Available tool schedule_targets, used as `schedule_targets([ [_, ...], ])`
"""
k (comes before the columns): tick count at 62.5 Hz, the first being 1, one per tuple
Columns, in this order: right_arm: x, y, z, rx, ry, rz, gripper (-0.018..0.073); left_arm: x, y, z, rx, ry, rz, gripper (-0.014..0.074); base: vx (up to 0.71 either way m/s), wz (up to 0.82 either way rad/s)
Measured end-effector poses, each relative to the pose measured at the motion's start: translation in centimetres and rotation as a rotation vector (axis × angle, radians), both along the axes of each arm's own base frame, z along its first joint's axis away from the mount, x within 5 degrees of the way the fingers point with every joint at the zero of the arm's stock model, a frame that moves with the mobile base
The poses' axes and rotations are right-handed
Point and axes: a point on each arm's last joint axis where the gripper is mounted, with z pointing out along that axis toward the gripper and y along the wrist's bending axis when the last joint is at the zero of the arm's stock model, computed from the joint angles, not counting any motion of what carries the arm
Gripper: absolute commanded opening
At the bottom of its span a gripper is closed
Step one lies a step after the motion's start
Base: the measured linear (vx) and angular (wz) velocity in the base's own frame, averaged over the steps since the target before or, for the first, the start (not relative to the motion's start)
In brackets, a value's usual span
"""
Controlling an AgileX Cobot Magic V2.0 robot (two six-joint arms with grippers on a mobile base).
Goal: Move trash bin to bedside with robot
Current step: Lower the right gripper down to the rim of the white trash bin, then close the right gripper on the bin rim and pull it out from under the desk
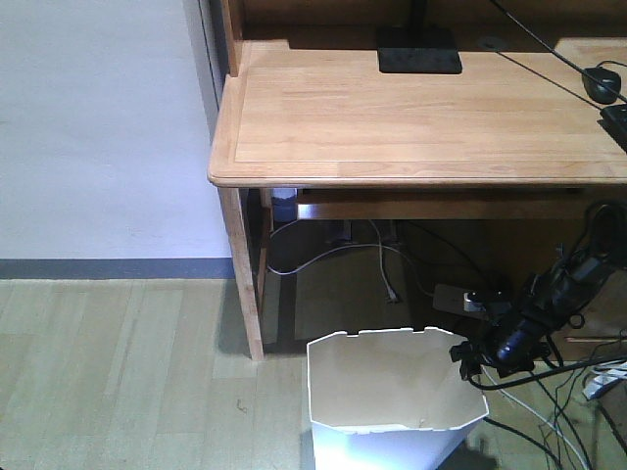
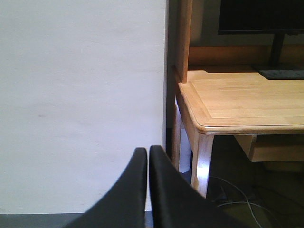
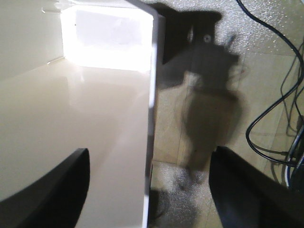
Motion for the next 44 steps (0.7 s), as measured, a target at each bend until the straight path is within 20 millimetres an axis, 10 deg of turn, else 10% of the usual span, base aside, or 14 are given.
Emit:
schedule_targets([
  [20,1.3,0.1,-3.9,0.037,0.043,-0.028,0.0424,0.0,0.0,0.0,0.000,0.000,0.000,-0.0006,0.00,0.00],
  [44,2.3,0.2,-6.5,0.096,0.118,-0.040,-0.0015,0.0,0.0,0.0,0.000,0.000,0.000,-0.0006,0.00,0.00],
])
